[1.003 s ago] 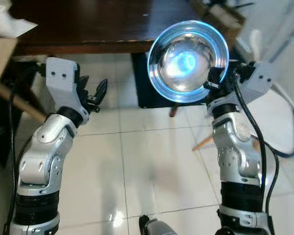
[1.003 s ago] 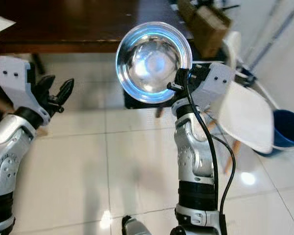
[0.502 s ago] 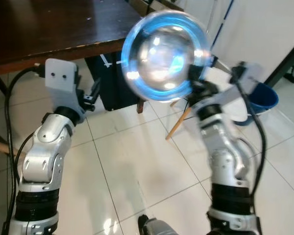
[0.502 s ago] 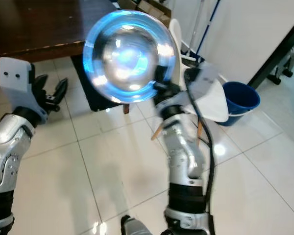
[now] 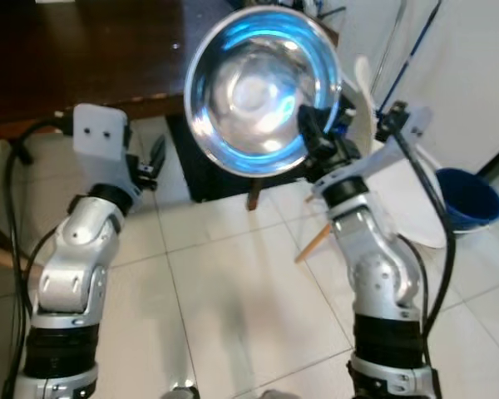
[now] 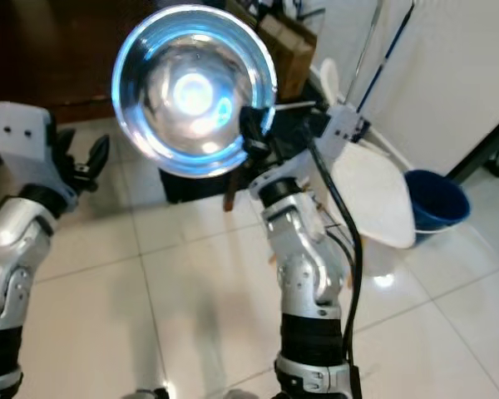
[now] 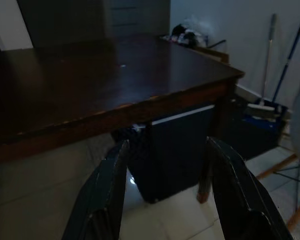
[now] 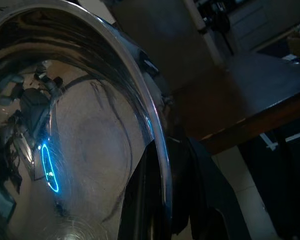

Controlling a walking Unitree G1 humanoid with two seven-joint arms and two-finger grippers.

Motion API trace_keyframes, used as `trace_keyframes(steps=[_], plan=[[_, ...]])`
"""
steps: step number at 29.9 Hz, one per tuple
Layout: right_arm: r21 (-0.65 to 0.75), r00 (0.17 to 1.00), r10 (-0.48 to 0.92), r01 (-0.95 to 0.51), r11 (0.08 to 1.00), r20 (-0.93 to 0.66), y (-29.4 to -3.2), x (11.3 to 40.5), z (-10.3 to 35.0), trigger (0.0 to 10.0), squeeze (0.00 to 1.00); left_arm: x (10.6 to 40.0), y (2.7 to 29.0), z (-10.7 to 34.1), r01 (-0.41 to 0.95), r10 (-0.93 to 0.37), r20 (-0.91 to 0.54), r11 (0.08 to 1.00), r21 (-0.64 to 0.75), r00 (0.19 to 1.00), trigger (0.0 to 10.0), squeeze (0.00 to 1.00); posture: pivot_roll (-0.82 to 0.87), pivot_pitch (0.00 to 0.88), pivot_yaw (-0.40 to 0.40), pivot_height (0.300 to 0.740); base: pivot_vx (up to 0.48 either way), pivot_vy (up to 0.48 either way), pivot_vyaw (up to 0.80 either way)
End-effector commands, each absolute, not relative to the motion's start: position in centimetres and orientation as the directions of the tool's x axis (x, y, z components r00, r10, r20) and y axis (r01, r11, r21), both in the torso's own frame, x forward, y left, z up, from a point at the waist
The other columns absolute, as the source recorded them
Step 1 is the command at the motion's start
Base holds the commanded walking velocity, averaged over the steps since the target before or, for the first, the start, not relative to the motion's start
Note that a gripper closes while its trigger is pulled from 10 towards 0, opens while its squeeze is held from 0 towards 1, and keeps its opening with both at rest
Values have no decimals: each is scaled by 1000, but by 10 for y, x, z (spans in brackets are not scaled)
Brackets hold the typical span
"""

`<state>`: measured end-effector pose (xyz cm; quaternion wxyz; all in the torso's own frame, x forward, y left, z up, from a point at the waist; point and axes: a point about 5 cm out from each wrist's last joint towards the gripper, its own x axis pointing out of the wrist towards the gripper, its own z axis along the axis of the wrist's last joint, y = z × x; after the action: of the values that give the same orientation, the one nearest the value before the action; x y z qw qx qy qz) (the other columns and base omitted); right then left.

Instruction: Setting the table

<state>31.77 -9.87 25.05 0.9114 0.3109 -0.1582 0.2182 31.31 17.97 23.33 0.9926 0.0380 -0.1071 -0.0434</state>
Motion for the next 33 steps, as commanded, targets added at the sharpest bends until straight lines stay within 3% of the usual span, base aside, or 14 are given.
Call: trace_keyframes(steps=[1,11,13,16,23,27,33], plan=[[517,863,256,-472,714,435,-110,316,251,10000,0,315,175,230,93,-110,200,991,92,974,10000,0,-74,96,3,740,480,0,0],[619,889,146,-413,668,435,-135,323,256,10000,0,316,176,230,85,-106,205,990,108,973,10000,0,-73,100,11,740,480,0,0],[642,899,145,-401,654,413,-141,325,254,10000,0,314,179,234,28,-63,249,989,145,966,10000,0,-74,100,12,740,480,0,0],[588,923,181,-359,725,340,-150,329,244,10000,0,311,184,234,-25,-12,262,990,140,965,10000,0,-75,101,10,740,480,0,0],[533,923,239,-372,760,302,-150,328,238,10000,0,311,193,229,-88,59,239,990,112,969,10000,0,-75,103,6,740,480,0,0],[542,920,243,-378,751,306,-147,328,239,10000,0,311,204,226,-205,184,213,975,80,960,10000,0,-71,102,7,740,480,0,0],[519,909,291,-411,750,300,-141,329,238,10000,0,310,209,223,-227,202,209,968,104,957,10000,0,-69,101,11,740,480,0,0]])
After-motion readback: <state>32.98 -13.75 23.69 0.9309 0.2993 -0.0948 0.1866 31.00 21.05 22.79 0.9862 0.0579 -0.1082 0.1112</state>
